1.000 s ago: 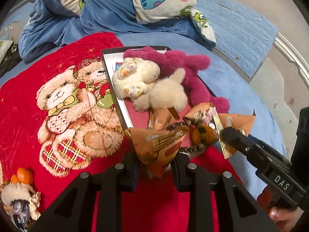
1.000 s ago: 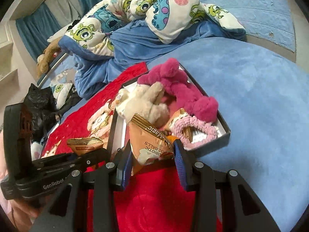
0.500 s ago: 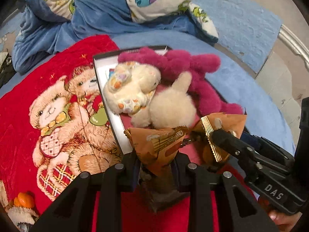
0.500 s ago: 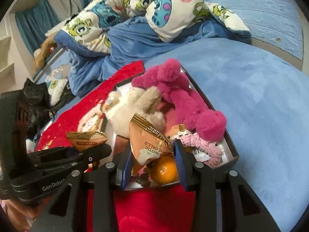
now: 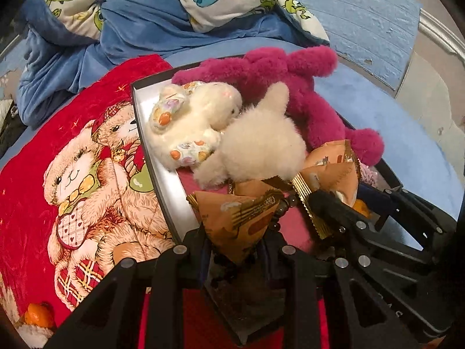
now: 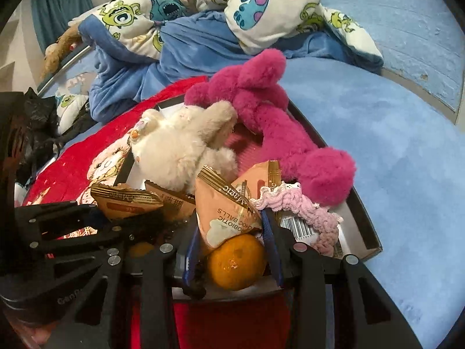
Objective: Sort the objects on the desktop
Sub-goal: 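Open both tools to drop the snack packets into the black tray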
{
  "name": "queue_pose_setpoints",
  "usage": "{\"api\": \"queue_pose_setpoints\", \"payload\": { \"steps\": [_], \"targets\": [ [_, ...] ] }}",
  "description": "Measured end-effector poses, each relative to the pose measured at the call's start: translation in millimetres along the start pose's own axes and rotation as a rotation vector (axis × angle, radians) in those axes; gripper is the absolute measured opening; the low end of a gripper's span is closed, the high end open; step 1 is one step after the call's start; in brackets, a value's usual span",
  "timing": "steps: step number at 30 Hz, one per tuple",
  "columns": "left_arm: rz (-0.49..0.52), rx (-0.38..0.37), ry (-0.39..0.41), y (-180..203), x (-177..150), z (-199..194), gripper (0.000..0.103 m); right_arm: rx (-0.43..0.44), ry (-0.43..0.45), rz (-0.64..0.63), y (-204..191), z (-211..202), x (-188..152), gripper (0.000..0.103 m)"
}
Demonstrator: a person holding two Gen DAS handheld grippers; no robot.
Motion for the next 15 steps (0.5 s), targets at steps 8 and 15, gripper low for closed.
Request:
{"api": "queue_pose_setpoints", "payload": {
  "steps": [8,15],
  "targets": [
    [0.02,-0.003,-0.002,2.7,-2.4,-0.5,0.028,-0.008,0.055,-0.006,-1.7,-3.8,-0.2,0.04],
    [0.037,-0.008,0.018,4.2,-4.6,-3.3,0.028,-0.01,0.083,-0.007,-2.1,-5.5,-0.7,0.04]
  ]
}}
Point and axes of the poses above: each gripper's, at about its wrist camera, not at the fingertips, and z roughly the way its jaws point, y to its right, x to its top, the point moved 9 cm from there along z, roughly the way its jaws point, and after that the axes turned 14 degrees about -x, right-handed, at the moved point
